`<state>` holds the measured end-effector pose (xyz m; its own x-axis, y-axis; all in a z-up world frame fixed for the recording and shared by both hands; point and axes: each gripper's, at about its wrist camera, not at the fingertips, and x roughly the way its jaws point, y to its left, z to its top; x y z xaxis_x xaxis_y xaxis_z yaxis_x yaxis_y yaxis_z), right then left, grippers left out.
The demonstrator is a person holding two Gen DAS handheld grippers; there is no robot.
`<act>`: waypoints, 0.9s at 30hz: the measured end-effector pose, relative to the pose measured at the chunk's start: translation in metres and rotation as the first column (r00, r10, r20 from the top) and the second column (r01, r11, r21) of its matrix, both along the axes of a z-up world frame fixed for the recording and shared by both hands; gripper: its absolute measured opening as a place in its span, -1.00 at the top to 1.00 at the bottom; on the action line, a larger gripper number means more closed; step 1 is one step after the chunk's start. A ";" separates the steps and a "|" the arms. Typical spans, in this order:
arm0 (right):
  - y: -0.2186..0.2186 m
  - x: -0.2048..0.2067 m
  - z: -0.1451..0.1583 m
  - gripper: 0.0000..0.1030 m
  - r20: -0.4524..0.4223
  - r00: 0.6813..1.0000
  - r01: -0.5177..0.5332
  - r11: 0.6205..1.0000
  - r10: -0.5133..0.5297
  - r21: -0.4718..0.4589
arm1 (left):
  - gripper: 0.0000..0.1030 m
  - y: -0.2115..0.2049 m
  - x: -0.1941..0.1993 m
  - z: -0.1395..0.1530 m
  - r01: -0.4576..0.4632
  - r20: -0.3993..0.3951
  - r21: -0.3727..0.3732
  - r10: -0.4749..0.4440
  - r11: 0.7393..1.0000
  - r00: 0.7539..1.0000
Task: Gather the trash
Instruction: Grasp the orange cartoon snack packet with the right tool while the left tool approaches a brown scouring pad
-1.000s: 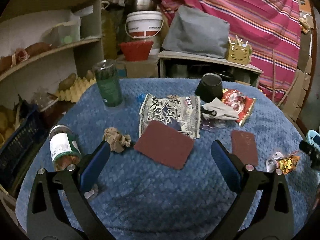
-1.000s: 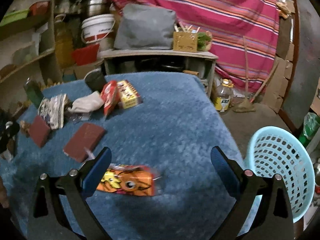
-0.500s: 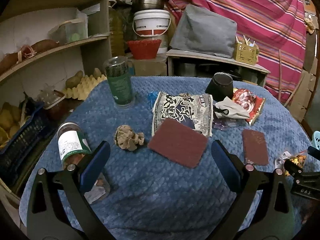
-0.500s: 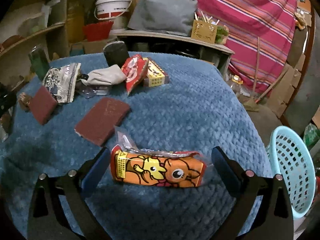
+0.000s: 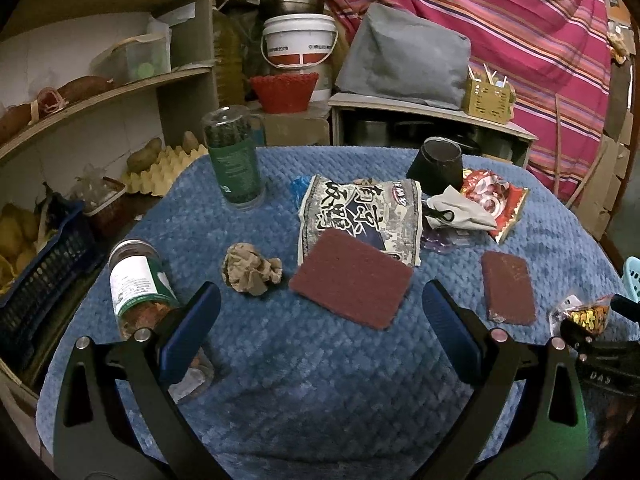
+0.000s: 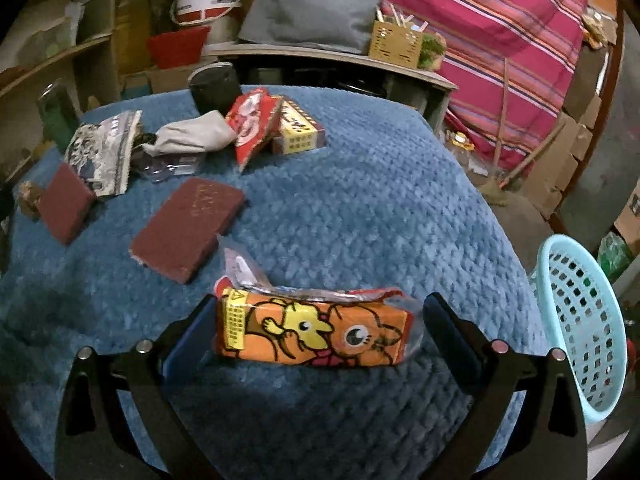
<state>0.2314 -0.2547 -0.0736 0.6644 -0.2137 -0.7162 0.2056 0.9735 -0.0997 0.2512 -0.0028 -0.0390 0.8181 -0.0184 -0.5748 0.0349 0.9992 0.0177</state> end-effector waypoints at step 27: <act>-0.069 -0.011 0.022 -0.82 0.089 0.996 0.007 0.989 -0.021 0.150 | -0.89 -0.089 0.013 -0.013 0.148 -0.077 -0.050 -0.151 0.988 0.985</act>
<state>0.2207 -0.3241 -0.0515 0.7251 -0.1186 -0.6784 0.2210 0.9730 0.0661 0.2643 -0.0921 -0.0523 0.7553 -0.1636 -0.6346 0.1834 0.9824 -0.0351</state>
